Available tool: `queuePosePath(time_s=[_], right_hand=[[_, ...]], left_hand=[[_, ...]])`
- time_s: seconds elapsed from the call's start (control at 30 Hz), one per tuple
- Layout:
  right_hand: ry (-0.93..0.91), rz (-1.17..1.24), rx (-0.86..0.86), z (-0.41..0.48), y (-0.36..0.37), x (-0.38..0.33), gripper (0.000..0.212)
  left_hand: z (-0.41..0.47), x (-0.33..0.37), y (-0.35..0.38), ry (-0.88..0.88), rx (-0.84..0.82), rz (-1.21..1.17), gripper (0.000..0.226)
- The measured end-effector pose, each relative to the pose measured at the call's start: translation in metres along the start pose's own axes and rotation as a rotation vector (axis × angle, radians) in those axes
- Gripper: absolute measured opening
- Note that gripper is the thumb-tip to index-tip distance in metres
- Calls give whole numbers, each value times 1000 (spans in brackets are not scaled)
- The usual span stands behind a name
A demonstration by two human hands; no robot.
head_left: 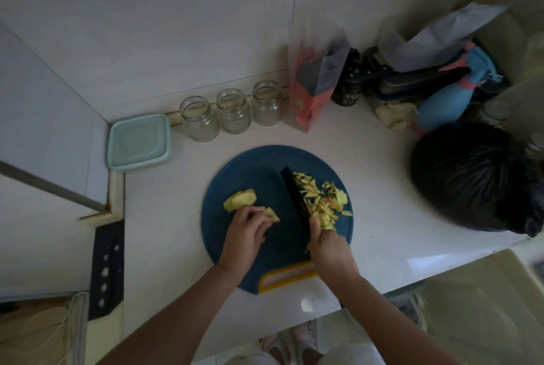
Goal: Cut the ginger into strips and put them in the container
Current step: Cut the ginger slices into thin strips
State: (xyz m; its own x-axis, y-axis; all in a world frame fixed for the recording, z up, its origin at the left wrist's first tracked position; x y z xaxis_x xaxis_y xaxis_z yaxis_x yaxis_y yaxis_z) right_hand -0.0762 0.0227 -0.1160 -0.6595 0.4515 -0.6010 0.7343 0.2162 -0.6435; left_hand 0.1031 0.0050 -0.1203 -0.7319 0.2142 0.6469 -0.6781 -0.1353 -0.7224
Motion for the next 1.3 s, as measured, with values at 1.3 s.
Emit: queuePosePath(time_s=[1.3], right_hand=[[-246,-405,-49,-34,-8,-21,55]], left_hand=[[5,5,6,37,-9,-40,10]])
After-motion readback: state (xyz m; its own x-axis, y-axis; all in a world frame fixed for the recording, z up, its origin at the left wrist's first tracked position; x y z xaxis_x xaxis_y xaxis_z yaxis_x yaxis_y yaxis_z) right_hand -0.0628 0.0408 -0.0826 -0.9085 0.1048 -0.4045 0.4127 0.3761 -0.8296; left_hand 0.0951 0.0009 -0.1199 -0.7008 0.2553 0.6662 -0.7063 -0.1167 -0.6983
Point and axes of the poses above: each hand's wrist, its own z-axis towards the middle knuckle, its own y-axis out of the palm, x = y × z, the point moved 6 cm from there along z, towards the middle knuckle, and after that the axes turned 2 degrees about x, right-handed, at the moved point
